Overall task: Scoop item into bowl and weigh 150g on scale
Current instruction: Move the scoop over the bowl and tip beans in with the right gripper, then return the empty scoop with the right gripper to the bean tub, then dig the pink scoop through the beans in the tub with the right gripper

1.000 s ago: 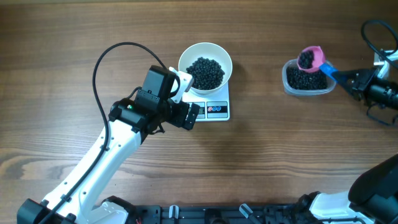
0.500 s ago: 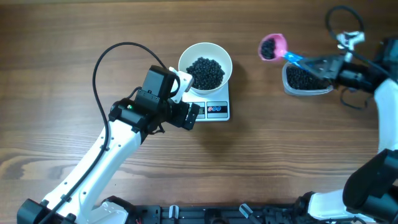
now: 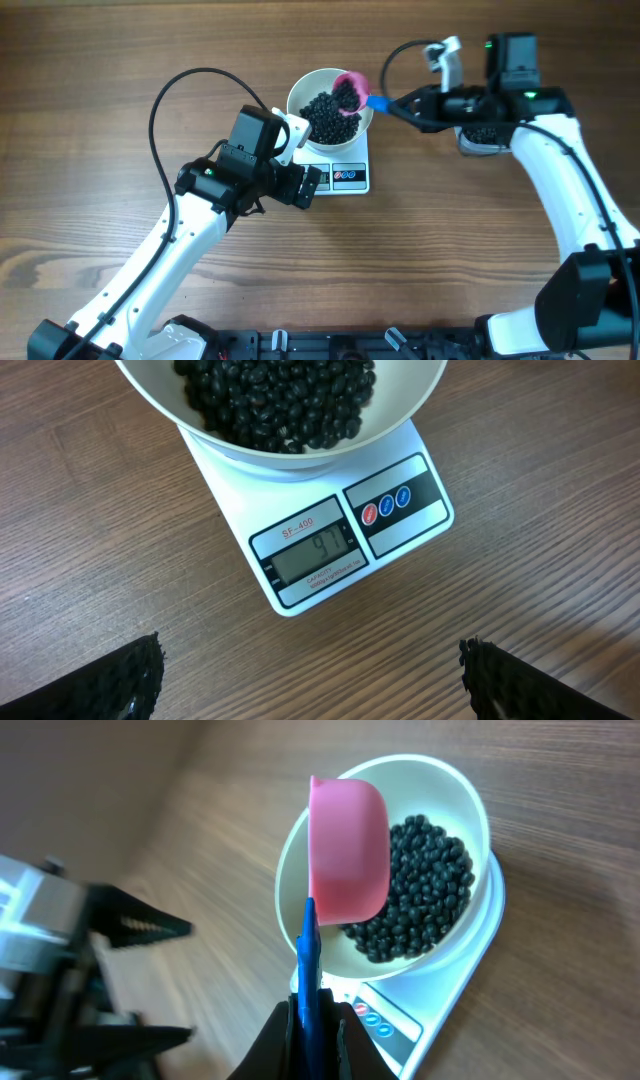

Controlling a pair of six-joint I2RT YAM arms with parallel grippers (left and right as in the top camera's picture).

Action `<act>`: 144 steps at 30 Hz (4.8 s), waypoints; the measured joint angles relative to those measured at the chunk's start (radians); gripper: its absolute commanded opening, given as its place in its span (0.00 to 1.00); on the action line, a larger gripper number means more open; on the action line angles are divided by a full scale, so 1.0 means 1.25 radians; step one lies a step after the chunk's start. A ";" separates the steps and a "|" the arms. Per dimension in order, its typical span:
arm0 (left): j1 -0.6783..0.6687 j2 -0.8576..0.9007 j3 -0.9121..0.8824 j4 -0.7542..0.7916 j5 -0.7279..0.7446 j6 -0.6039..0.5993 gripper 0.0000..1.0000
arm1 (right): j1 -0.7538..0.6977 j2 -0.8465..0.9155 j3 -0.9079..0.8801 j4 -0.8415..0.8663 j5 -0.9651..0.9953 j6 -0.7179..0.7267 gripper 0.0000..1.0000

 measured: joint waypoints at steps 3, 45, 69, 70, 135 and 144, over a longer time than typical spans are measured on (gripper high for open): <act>0.000 0.000 0.000 0.000 0.000 0.000 1.00 | 0.053 0.000 0.000 0.004 0.080 -0.038 0.04; 0.000 0.000 0.000 0.000 0.000 0.000 1.00 | 0.215 -0.027 0.000 0.135 0.488 -0.264 0.04; 0.000 0.000 0.000 0.000 0.000 0.000 1.00 | 0.127 -0.196 0.000 0.183 0.462 -0.114 0.04; 0.000 0.000 0.000 0.000 0.000 0.000 1.00 | 0.106 -0.206 0.000 0.173 0.460 -0.111 0.04; 0.000 0.000 0.000 0.000 0.000 0.000 1.00 | -0.248 0.019 0.000 -0.243 0.493 -0.138 0.04; 0.000 0.000 0.000 0.000 0.000 0.000 1.00 | -0.248 0.006 0.000 -0.243 0.411 -0.136 0.04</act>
